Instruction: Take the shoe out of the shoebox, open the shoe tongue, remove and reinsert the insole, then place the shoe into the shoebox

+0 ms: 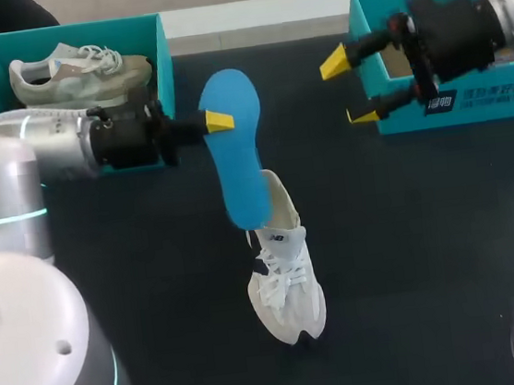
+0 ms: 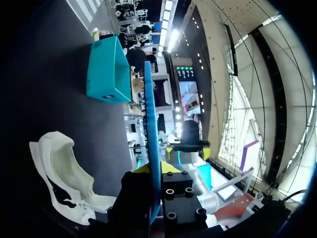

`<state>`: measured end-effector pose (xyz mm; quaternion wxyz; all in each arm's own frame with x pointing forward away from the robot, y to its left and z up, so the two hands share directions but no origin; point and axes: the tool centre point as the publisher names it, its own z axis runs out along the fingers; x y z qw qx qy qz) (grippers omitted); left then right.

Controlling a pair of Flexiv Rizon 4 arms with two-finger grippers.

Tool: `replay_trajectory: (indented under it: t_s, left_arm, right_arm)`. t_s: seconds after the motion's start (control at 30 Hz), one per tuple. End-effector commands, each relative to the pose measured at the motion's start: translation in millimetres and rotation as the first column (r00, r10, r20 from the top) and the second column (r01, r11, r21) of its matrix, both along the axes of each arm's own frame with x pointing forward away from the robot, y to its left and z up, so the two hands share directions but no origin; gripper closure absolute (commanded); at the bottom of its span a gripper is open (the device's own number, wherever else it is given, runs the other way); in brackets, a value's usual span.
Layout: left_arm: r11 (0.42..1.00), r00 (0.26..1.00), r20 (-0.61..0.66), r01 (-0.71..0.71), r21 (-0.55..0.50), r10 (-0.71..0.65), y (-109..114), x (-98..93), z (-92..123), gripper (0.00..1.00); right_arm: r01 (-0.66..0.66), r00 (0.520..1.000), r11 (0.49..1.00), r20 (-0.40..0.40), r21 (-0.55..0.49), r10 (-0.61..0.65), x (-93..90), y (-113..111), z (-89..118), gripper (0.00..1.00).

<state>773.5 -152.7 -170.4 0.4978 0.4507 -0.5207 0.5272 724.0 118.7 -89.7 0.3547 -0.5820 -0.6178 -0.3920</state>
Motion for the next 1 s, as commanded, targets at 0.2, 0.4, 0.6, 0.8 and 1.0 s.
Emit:
replay_trajectory:
  t_s: [0.2,0.4,0.6,0.8,1.0]
  left_arm:
    - [1.0,1.0,-0.018,0.009,-0.021,-0.009,-14.5,1.4,-7.3,1.0]
    - [1.0,1.0,-0.016,0.0,-0.022,0.0,-13.4,-1.1,-5.3,1.0]
    - [1.0,1.0,-0.021,-0.007,-0.018,0.007,-10.7,-3.5,-6.0,1.0]
    - [1.0,1.0,-0.024,-0.011,-0.011,0.011,-9.2,-6.9,-7.8,1.0]
    - [1.0,1.0,-0.027,-0.01,-0.008,0.01,-10.1,-8.5,-8.7,1.0]
  right_arm:
    - [0.038,0.999,0.97,-0.019,-0.24,-0.044,-7.4,11.1,15.5,0.0]
    - [0.038,0.999,0.97,-0.019,-0.24,-0.044,-7.4,11.1,15.5,0.0]
    - [-0.016,1.0,0.957,0.008,-0.288,0.019,4.1,18.0,19.6,0.0]
    - [-0.085,0.991,0.813,0.032,-0.576,0.127,25.4,36.0,25.5,0.0]
    - [-0.063,0.992,0.679,0.027,-0.732,0.121,31.3,48.9,27.2,0.0]
